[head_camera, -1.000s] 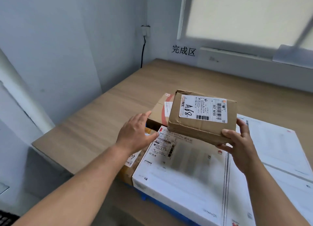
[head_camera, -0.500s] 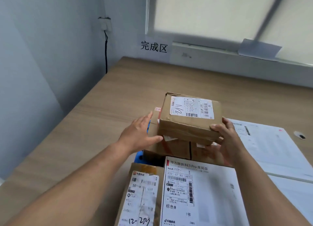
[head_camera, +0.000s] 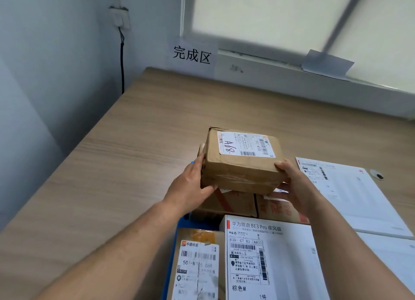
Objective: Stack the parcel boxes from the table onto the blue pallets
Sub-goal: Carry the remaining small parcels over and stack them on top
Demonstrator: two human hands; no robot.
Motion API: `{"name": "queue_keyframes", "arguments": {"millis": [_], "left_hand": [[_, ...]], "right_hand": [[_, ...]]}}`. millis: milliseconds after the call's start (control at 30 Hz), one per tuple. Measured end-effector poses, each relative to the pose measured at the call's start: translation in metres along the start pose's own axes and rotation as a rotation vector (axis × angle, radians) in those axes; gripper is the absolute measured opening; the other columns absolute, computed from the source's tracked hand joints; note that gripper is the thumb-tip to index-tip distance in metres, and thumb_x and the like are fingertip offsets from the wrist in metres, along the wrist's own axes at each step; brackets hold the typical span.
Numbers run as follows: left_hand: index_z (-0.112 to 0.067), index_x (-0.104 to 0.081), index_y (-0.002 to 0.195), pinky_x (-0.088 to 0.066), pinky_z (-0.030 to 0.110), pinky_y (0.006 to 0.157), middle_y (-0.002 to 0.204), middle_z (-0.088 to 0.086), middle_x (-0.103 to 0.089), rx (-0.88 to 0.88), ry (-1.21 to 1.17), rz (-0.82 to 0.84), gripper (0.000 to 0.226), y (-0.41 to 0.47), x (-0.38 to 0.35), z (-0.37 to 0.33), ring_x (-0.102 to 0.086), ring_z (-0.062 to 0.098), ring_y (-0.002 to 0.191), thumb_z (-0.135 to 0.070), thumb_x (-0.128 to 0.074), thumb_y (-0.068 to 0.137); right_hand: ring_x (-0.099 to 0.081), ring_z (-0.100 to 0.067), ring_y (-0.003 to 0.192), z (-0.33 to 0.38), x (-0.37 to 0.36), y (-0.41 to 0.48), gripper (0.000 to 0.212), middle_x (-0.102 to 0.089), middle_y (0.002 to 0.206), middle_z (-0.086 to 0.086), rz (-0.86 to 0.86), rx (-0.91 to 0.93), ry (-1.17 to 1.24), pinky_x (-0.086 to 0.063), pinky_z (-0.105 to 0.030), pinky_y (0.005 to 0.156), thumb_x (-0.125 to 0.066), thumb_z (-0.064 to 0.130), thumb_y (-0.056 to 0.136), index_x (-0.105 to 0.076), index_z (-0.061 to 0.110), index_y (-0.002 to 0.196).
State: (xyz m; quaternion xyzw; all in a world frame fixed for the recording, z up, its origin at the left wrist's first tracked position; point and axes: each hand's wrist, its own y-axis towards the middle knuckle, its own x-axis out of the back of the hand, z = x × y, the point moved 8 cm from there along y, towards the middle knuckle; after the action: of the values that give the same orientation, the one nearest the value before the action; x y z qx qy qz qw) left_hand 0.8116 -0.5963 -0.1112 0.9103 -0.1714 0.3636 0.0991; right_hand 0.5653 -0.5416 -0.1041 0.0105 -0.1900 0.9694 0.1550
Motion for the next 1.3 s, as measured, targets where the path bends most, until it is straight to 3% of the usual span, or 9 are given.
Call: {"name": "queue_keyframes", "arguments": {"millis": [233,433,533,733,900,1033,1167,1300], "left_hand": [[-0.030,-0.011,0.151,-0.039,0.032,0.101,0.144,0.000,-0.041,0.021,-0.040,-0.034,0.074,0.009,0.002,0.009,-0.044,0.018,0.127,-0.022,-0.056,0.093],[-0.033,-0.007,0.151,-0.040,0.032,0.099,0.145,0.000,-0.041,0.009,-0.017,-0.023,0.071,0.015,0.003,0.011,-0.044,0.018,0.128,-0.027,-0.052,0.096],[-0.033,-0.006,0.151,-0.040,0.031,0.098,0.145,-0.001,-0.040,0.013,0.008,-0.033,0.070,0.017,0.004,0.010,-0.043,0.017,0.128,-0.030,-0.050,0.097],[-0.031,-0.003,0.151,-0.041,0.032,0.099,0.146,-0.001,-0.040,0.021,0.028,-0.042,0.070,0.016,0.004,0.010,-0.043,0.018,0.130,-0.032,-0.049,0.097],[-0.031,0.002,0.151,-0.039,0.036,0.101,0.148,0.001,-0.036,0.045,0.006,0.005,0.080,0.013,0.006,0.005,-0.039,0.020,0.132,-0.032,-0.054,0.094],[-0.027,0.001,0.151,-0.038,0.036,0.101,0.150,0.002,-0.033,0.056,0.069,-0.043,0.084,0.003,0.014,-0.003,-0.036,0.020,0.134,-0.040,-0.056,0.091],[-0.020,-0.010,0.151,-0.030,0.036,0.108,0.151,0.004,-0.031,0.065,0.136,-0.220,0.082,-0.021,0.029,-0.022,-0.029,0.021,0.138,-0.045,-0.058,0.089],[-0.014,-0.031,0.145,-0.031,0.038,0.107,0.142,0.007,-0.042,-0.006,0.130,-0.403,0.069,-0.056,0.028,-0.057,-0.037,0.022,0.131,-0.044,-0.058,0.088]], "right_hand": [[-0.062,-0.021,0.083,-0.001,-0.006,0.003,0.028,-0.061,0.096,-0.001,-0.017,0.052,-0.007,-0.052,-0.050,0.087,-0.046,0.038,0.097,-0.057,0.028,0.120],[-0.063,-0.021,0.099,-0.004,-0.008,-0.001,0.057,-0.065,0.114,-0.003,-0.036,0.068,-0.018,-0.054,-0.039,0.080,-0.052,0.058,0.077,-0.056,0.032,0.127],[-0.059,-0.020,0.113,-0.006,-0.006,0.000,0.051,-0.061,0.126,0.000,-0.059,0.073,-0.027,-0.054,-0.037,0.082,-0.049,0.062,0.087,-0.054,0.036,0.130],[-0.059,-0.017,0.113,-0.006,-0.008,0.000,0.041,-0.062,0.125,0.002,-0.062,0.072,-0.029,-0.052,-0.033,0.080,-0.041,0.056,0.094,-0.056,0.035,0.127],[-0.058,-0.016,0.115,-0.007,-0.005,0.000,0.049,-0.060,0.128,0.000,-0.080,0.071,0.001,-0.054,-0.038,0.086,-0.046,0.058,0.092,-0.051,0.031,0.133],[-0.056,-0.017,0.115,-0.009,0.004,-0.009,0.074,-0.054,0.133,0.002,-0.114,0.092,-0.054,-0.051,-0.042,0.089,-0.048,0.069,0.075,-0.045,0.032,0.138],[-0.053,-0.018,0.118,0.000,0.029,-0.031,0.065,-0.052,0.137,-0.001,-0.261,0.225,-0.213,-0.044,-0.045,0.102,-0.058,0.053,0.087,-0.043,0.022,0.142],[-0.057,-0.015,0.104,0.013,0.055,-0.072,0.045,-0.060,0.124,0.000,-0.389,0.399,-0.513,-0.046,-0.033,0.092,-0.067,0.023,0.087,-0.058,0.014,0.130]]}}
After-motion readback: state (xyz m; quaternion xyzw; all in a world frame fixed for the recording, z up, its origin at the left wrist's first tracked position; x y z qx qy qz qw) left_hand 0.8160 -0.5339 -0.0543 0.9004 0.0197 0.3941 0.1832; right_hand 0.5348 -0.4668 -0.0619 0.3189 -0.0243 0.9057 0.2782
